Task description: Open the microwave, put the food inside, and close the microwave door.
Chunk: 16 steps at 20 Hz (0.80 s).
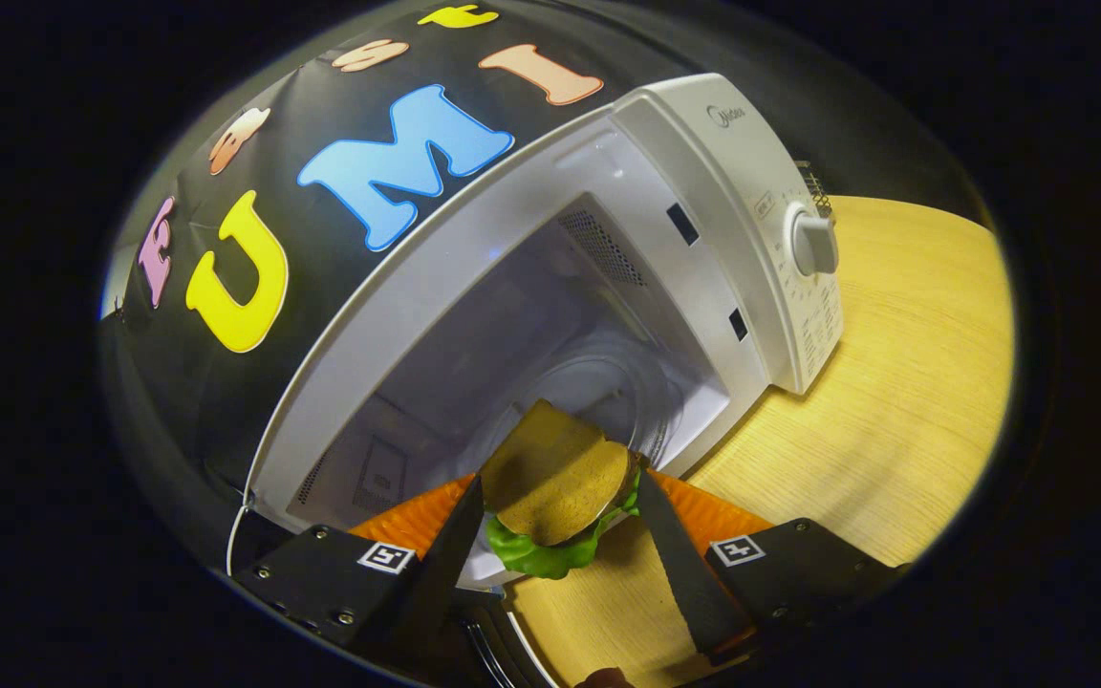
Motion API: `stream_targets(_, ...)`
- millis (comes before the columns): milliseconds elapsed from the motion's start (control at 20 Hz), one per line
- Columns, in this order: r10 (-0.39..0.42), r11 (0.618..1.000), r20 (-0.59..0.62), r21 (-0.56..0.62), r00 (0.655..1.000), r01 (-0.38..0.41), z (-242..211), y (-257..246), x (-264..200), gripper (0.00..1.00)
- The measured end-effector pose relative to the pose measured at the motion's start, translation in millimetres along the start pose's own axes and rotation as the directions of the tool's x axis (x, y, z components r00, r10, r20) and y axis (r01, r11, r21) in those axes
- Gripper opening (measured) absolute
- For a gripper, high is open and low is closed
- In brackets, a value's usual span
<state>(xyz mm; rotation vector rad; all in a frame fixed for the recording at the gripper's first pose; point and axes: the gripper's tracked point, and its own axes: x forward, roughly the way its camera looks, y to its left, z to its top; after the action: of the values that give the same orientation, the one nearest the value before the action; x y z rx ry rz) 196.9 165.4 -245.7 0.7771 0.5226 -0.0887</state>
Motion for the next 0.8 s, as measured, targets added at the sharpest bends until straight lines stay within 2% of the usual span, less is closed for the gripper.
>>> stream_targets(200, 0.031, 0.998, 0.006, -0.052, 0.999, -0.031, 13, 11, -41, 0.97)
stream_targets(400, 0.081, 0.983, 0.004, -0.166, 0.997, -0.079, 20, 27, -89, 0.97)
stream_targets(800, 0.229, 0.906, 0.016, -0.369, 0.973, -0.207, 18, 74, -190, 0.97)
